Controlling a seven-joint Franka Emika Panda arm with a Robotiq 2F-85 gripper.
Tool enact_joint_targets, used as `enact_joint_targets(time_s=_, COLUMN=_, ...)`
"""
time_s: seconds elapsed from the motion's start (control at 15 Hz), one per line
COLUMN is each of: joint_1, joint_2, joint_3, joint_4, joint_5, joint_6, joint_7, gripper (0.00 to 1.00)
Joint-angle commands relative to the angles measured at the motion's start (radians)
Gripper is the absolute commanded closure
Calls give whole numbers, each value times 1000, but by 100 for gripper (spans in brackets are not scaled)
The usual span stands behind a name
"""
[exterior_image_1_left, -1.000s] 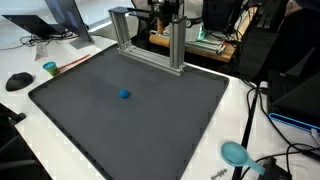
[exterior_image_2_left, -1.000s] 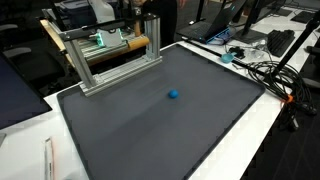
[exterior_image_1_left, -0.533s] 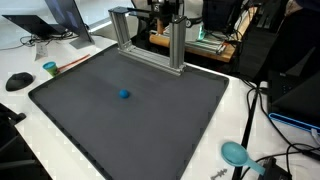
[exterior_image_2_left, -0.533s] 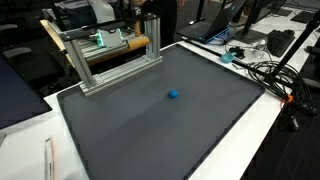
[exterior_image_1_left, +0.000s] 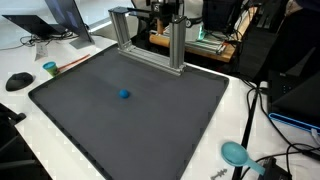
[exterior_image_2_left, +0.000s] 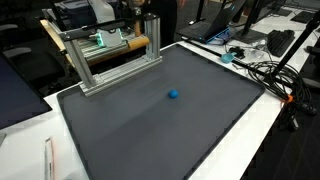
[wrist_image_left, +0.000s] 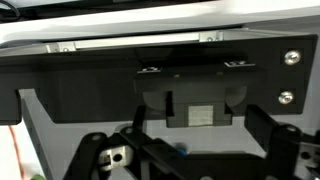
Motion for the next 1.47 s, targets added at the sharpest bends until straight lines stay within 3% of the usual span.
enact_joint_targets(time_s=0.0, joint_1=2, joint_2=-20, joint_3=-7, joint_4=-23, joint_5=-5, joint_6=0, joint_7=-16, gripper=0)
enact_joint_targets(time_s=1.13, joint_1=12, joint_2=-61, joint_3=-36, joint_4=-60, joint_5=22, joint_6=-33, joint_7=-69, gripper=0)
enact_joint_targets(time_s=1.2, joint_1=13, joint_2=-64, joint_3=-37, joint_4=-62, joint_5=23, joint_6=-31, joint_7=-73, gripper=2)
enact_joint_targets(time_s=1.27, joint_1=13, joint_2=-65, joint_3=-39, joint_4=-61, joint_5=26, joint_6=-30, joint_7=-75, gripper=25)
enact_joint_targets(time_s=1.4, joint_1=13, joint_2=-65, joint_3=-40, joint_4=-57, joint_5=28, joint_6=-30, joint_7=-76, gripper=32)
